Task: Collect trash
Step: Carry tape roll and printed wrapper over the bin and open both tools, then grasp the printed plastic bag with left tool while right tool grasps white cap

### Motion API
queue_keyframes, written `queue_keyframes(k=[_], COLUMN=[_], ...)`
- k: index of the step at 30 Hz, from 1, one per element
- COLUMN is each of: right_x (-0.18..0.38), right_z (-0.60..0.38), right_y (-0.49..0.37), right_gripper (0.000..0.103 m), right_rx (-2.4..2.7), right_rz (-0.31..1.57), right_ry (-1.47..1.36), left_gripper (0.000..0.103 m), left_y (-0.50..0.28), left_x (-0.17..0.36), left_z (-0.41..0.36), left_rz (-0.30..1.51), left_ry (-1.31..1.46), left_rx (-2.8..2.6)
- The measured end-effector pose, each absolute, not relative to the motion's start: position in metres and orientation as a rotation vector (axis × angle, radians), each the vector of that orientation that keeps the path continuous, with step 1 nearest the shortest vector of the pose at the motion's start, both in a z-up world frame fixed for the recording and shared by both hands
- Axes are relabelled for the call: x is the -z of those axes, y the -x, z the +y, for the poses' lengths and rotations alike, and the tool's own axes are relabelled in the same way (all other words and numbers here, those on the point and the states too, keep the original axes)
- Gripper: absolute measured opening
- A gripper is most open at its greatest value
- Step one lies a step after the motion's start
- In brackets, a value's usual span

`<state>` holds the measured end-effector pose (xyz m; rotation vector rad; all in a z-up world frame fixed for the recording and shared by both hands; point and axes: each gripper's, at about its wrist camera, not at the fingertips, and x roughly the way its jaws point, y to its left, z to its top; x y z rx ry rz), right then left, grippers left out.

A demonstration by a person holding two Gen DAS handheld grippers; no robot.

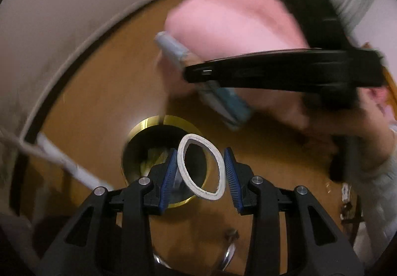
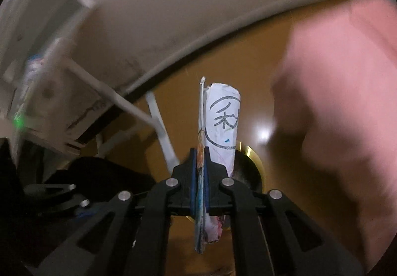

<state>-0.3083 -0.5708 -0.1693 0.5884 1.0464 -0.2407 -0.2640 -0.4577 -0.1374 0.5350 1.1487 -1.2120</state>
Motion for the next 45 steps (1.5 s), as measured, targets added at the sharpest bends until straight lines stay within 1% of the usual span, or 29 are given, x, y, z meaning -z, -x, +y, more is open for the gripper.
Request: queue_keyframes(k=[1, 3, 5, 7, 10, 11, 12, 13, 14, 15, 16, 17, 20, 21, 24, 25, 29, 32, 35, 38, 41, 42, 45], right_x=[0.207, 0.250, 0.276, 0.293, 0.301, 0.301, 0.302, 0.303, 0.304, 0.303, 0.297, 0.290, 0.263, 0.251, 0.194, 0.172, 0.096, 0.054, 0.025, 0.006, -0.012, -0.016, -0.019], right_z=[-0.573, -0.574, -0.576, -0.573, -0.570, -0.570, -0.569, -0.571, -0.575, -0.578, -0.578, -0.582, -0.589, -0.591, -0.590, -0.587, -0.570, -0.548, -0.519, -0.482, -0.430, -0.410, -0.365], right_y=[0.312, 0.315, 0.320, 0.324, 0.326, 0.326, 0.324, 0.323, 0.322, 0.321, 0.324, 0.322, 0.335, 0.341, 0.360, 0.365, 0.366, 0.339, 0.300, 0.249, 0.192, 0.171, 0.120], right_gripper=[0.006, 0.006, 0.006, 0.006, 0.006, 0.006, 0.006, 0.009, 0.029, 0.051, 0.087, 0.090, 0.090, 0.090, 0.092, 0.096, 0.096, 0.096, 0.096, 0.096, 0.096, 0.096, 0.096], right_rx=[0.259, 0.286, 0.299, 0.295, 0.277, 0.276, 0.281, 0.278, 0.291, 0.308, 0.331, 0.345, 0.437, 0.479, 0.658, 0.718, 0.870, 0.827, 0.661, 0.464, 0.298, 0.223, 0.066], right_rz=[1.086, 1.127, 1.139, 1.147, 1.158, 1.158, 1.156, 1.153, 1.167, 1.179, 1.166, 1.152, 1.115, 1.096, 1.015, 0.976, 0.818, 0.737, 0.699, 0.689, 0.683, 0.682, 0.718], right_ry=[-0.652, -0.742, -0.818, -0.866, -0.876, -0.880, -0.883, -0.895, -0.894, -0.886, -0.861, -0.842, -0.795, -0.770, -0.596, -0.529, -0.348, -0.255, -0.233, -0.213, -0.126, -0.099, -0.045], left_gripper=[0.038, 0.038, 0.038, 0.038, 0.038, 0.042, 0.069, 0.087, 0.097, 0.097, 0.097, 0.097, 0.096, 0.097, 0.097, 0.097, 0.097, 0.097, 0.097, 0.097, 0.097, 0.097, 0.097], left_y=[0.263, 0.263, 0.260, 0.254, 0.244, 0.244, 0.242, 0.241, 0.244, 0.245, 0.246, 0.247, 0.251, 0.257, 0.277, 0.282, 0.271, 0.238, 0.197, 0.148, 0.099, 0.080, 0.047], left_x=[0.163, 0.202, 0.227, 0.239, 0.239, 0.238, 0.238, 0.238, 0.238, 0.235, 0.233, 0.233, 0.211, 0.193, 0.123, 0.094, -0.001, -0.046, -0.063, -0.062, -0.056, -0.056, -0.058], left_z=[-0.463, -0.469, -0.472, -0.473, -0.469, -0.469, -0.471, -0.469, -0.473, -0.474, -0.474, -0.474, -0.472, -0.468, -0.455, -0.448, -0.407, -0.363, -0.312, -0.243, -0.165, -0.127, -0.058], left_rz=[1.160, 1.164, 1.218, 1.265, 1.284, 1.282, 1.286, 1.288, 1.274, 1.240, 1.225, 1.218, 1.146, 1.089, 0.896, 0.830, 0.671, 0.625, 0.611, 0.566, 0.624, 0.655, 0.707], left_ry=[-0.580, -0.681, -0.710, -0.695, -0.666, -0.657, -0.649, -0.639, -0.629, -0.617, -0.618, -0.624, -0.630, -0.626, -0.595, -0.581, -0.481, -0.387, -0.332, -0.365, -0.350, -0.304, -0.206], left_rx=[1.192, 1.165, 1.151, 1.135, 1.142, 1.141, 1.135, 1.124, 1.113, 1.115, 1.128, 1.130, 1.143, 1.150, 1.218, 1.235, 1.221, 1.132, 0.977, 0.671, 0.408, 0.316, 0.170])
